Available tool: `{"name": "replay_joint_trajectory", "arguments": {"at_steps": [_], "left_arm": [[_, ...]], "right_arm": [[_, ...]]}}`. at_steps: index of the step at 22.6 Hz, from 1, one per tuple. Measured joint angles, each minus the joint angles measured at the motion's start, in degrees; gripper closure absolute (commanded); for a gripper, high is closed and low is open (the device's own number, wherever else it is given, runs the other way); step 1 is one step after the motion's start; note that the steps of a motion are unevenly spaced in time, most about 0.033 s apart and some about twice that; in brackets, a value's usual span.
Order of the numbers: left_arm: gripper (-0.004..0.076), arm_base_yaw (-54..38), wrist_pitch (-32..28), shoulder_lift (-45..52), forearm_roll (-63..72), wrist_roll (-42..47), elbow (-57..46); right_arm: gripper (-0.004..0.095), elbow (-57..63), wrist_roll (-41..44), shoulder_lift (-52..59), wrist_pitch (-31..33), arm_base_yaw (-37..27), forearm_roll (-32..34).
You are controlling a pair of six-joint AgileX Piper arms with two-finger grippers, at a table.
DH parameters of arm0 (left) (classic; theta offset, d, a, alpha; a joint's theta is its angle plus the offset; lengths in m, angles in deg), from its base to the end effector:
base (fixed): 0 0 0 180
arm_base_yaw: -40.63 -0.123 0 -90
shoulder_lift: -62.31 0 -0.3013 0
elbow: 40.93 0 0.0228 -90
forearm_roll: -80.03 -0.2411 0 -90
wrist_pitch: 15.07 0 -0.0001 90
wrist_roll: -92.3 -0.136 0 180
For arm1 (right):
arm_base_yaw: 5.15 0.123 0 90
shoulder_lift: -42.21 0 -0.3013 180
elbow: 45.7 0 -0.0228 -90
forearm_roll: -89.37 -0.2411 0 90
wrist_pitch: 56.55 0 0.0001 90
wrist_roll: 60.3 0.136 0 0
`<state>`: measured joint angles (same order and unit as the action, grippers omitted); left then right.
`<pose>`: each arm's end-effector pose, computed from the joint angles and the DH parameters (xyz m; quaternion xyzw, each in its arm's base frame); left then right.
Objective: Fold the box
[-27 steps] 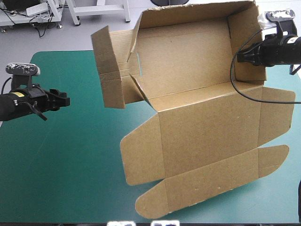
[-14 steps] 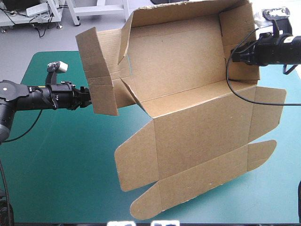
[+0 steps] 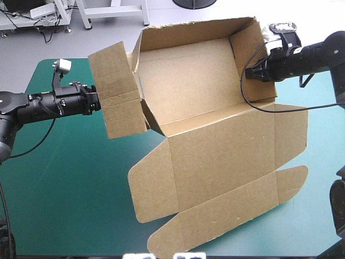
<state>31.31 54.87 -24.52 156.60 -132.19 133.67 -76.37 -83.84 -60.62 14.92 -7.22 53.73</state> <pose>0.2871 -0.0788 0.4058 0.1201 0.7754 -0.4870 0.3836 0.3651 0.0620 0.4258 -0.1667 0.8890 0.2326 0.3575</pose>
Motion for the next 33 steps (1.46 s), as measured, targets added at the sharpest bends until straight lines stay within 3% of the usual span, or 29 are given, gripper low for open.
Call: {"name": "replay_joint_trajectory", "arguments": {"at_steps": [3, 9, 15, 26, 33], "left_arm": [[0.0331, 0.9, -0.2, 0.0, 2.4, -0.1, 0.0], [0.025, 4.0, -0.4, 0.0, 4.9, -0.9, 0.0], [0.025, 4.0, -0.4, 0.0, 7.6, -1.4, 0.0], [0.025, 4.0, -0.5, 0.0, 7.9, -1.6, 0.0], [0.0251, 4.5, -3.1, 0.5, -1.0, 0.2, 0.0]], "right_arm": [[0.0926, 0.0, 0.2, -1.8, -1.2, 1.1, 0.2], [0.0925, 0.0, 0.8, -3.5, -3.2, 1.5, 0.9], [0.0925, 0.0, 3.0, -3.5, -3.6, 2.1, 3.9], [0.0925, 0.1, 8.1, -6.5, -7.8, 10.9, 9.5], [0.0925, 0.4, 9.3, -6.7, -8.2, 11.2, 10.3]]}}
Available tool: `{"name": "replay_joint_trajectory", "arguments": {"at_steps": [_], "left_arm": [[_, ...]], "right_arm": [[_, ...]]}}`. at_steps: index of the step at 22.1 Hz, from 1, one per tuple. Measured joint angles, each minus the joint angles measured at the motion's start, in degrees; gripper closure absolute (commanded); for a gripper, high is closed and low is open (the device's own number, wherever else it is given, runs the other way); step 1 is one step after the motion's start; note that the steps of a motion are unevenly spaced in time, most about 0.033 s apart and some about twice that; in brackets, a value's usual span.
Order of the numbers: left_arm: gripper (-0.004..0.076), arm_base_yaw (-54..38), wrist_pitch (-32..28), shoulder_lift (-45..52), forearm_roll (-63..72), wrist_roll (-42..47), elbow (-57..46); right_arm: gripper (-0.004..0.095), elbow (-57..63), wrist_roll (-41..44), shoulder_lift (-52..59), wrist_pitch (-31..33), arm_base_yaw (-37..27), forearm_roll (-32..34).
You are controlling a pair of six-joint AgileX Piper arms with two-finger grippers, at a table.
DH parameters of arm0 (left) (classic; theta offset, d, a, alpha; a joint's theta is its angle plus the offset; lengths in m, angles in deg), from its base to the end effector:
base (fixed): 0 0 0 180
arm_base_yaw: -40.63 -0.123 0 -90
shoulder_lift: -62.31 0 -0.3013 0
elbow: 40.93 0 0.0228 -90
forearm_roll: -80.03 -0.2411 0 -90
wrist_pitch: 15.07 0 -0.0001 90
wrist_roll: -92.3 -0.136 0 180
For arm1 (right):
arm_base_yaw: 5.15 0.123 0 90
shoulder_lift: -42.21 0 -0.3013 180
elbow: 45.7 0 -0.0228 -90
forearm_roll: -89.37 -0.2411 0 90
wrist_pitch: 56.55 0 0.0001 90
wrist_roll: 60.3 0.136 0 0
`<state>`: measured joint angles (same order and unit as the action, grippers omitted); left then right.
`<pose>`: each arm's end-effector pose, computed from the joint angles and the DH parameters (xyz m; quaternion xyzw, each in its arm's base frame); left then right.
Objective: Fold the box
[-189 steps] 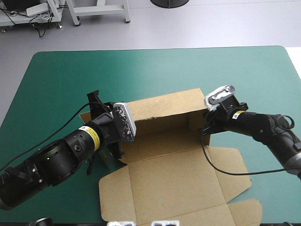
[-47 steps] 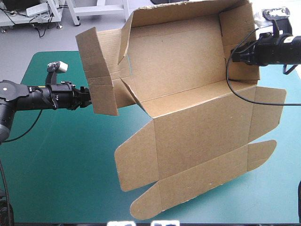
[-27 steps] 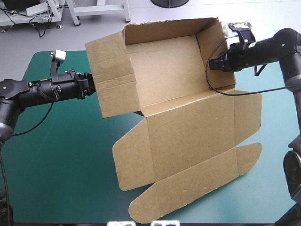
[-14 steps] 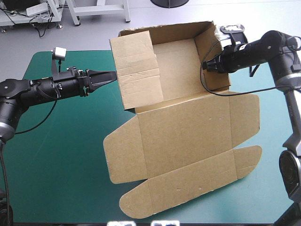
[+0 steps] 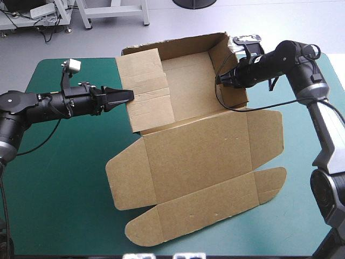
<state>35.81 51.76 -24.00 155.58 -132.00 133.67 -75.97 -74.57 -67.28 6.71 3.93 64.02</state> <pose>0.2840 -0.0976 0.4065 0.1381 0.7755 -0.4829 0.3825 0.4003 0.1167 0.3781 -0.1571 0.9109 0.2029 0.3233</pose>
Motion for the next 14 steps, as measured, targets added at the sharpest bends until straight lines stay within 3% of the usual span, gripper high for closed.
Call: {"name": "replay_joint_trajectory", "arguments": {"at_steps": [3, 5, 10, 14], "left_arm": [[0.0251, 2.3, -5.7, 0.7, -3.4, 1.4, 0.0], [0.0251, 6.1, -12.5, 1.4, -8.4, 4.7, 0.0], [0.0255, 16.1, -28.5, 1.4, -28.2, 20.3, 0.0], [0.0272, 19.6, -32.1, 1.3, -40.1, 30.3, 0.0]], "right_arm": [[0.0925, 0.0, 0.8, -0.1, -0.3, 0.0, 0.4], [0.0924, 0.1, 1.7, 0.0, -0.6, 0.1, 1.1], [0.0925, 0.1, 6.5, -0.3, -2.8, 4.5, 6.7], [0.0924, 0.1, 10.6, -0.9, -2.3, 8.6, 13.8]]}}
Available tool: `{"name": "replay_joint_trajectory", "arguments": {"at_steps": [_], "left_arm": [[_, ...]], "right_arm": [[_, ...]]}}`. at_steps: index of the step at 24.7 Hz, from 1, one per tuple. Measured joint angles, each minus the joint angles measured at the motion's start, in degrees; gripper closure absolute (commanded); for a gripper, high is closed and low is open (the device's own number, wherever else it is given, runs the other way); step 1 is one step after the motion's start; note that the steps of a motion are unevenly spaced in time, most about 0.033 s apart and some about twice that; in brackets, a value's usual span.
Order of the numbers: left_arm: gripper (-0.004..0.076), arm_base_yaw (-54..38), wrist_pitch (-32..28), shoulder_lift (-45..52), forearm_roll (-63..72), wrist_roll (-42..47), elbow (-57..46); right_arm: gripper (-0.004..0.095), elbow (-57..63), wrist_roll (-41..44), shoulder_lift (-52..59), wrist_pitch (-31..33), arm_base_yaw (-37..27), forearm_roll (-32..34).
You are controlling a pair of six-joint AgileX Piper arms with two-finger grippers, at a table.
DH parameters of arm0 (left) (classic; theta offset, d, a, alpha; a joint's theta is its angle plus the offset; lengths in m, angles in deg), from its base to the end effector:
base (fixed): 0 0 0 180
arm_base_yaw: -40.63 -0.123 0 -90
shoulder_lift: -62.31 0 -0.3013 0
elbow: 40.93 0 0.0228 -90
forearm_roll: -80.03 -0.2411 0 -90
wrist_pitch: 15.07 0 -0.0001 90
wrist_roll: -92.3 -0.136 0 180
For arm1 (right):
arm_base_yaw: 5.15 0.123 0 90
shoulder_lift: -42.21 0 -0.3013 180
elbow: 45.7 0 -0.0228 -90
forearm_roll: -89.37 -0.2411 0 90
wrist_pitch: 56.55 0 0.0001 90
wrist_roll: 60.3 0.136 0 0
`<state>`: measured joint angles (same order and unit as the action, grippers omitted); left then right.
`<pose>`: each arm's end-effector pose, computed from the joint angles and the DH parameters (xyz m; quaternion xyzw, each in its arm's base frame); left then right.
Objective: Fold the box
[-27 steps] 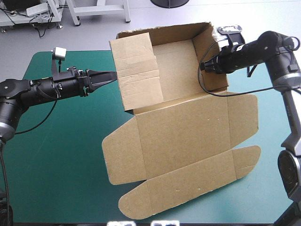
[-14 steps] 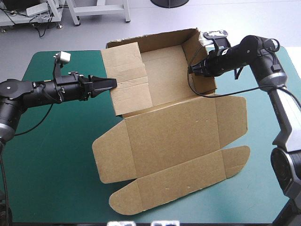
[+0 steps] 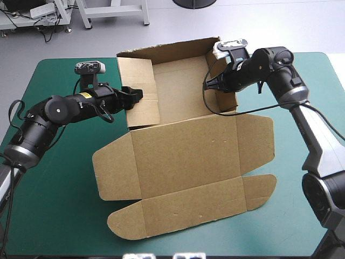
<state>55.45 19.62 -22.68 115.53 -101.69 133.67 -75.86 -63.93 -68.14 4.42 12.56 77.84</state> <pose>0.3039 -0.1270 0.3805 0.0723 0.8540 -0.2727 0.4372 0.3960 0.1514 0.3654 -0.1573 0.9252 0.1388 0.3162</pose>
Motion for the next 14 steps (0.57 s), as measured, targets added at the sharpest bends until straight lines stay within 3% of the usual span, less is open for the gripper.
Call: {"name": "replay_joint_trajectory", "arguments": {"at_steps": [6, 14], "left_arm": [[0.0273, 1.1, 7.3, -2.7, -15.7, 14.0, 0.0], [0.0273, 1.2, 18.5, -7.5, -22.6, 19.2, 4.0]], "right_arm": [[0.0925, 0.0, 4.6, -2.1, 3.0, 5.2, 6.1], [0.0925, 0.0, 5.8, -6.3, 9.6, 6.8, 5.9]]}}
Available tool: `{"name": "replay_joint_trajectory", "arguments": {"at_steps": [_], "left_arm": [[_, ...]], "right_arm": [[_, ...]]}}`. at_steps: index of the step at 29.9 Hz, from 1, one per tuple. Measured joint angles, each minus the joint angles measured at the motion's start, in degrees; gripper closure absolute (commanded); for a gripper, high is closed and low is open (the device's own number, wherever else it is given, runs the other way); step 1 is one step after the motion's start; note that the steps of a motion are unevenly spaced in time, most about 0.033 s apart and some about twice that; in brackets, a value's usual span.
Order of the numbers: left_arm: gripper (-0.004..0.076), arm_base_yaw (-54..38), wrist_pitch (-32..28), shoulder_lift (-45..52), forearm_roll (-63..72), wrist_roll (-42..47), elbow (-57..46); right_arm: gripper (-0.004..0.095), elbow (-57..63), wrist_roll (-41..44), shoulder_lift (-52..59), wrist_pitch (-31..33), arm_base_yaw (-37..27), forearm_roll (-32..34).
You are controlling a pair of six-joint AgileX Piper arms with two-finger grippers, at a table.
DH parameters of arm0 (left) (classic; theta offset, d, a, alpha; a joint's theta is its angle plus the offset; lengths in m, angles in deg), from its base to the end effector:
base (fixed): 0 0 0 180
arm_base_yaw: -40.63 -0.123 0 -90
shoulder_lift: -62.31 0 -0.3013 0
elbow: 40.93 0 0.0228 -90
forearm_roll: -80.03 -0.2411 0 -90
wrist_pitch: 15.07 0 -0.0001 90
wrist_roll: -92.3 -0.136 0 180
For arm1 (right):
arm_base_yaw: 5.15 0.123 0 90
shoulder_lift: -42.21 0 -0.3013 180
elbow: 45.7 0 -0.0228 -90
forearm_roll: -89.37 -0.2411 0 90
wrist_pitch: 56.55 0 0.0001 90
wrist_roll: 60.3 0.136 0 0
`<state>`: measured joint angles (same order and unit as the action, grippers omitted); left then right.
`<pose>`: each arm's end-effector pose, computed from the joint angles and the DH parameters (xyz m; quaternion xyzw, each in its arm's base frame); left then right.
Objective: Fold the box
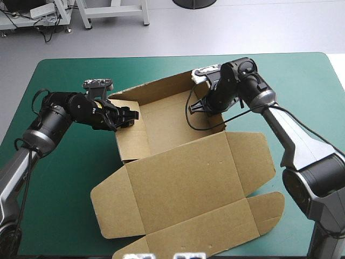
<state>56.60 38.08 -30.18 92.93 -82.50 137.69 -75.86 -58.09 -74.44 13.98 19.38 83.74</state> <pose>0.3099 -0.1140 0.3191 0.0505 0.9523 -0.1553 0.2579 0.3836 0.1889 0.3052 -0.1828 0.9616 0.0933 0.1823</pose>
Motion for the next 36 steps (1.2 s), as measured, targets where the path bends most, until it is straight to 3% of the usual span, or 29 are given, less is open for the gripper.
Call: {"name": "replay_joint_trajectory", "arguments": {"at_steps": [10, 18, 27, 31, 36], "left_arm": [[0.0309, 0.7, 6.9, -7.3, -0.1, 2.1, 3.8], [0.0341, 4.8, 6.9, -8.5, -3.4, 8.0, 3.8], [0.0341, 6.0, 7.2, -8.5, -9.1, 16.4, 3.8], [0.0345, 6.1, 6.0, -8.5, -10.7, 20.4, 3.8], [0.0488, 6.3, 4.7, -8.9, -12.1, 24.1, 3.9]], "right_arm": [[0.0925, 0.0, 1.2, -1.3, 0.6, 0.6, 3.8], [0.0925, 0.0, 3.4, -3.4, 0.8, 0.5, 4.7], [0.0925, 0.0, 4.4, -5.3, 1.0, -1.9, -5.6], [0.0926, 0.1, 4.0, -5.3, 1.0, -2.8, -6.9], [0.0925, 0.1, 4.0, -5.3, 0.9, -3.6, -7.2]]}}
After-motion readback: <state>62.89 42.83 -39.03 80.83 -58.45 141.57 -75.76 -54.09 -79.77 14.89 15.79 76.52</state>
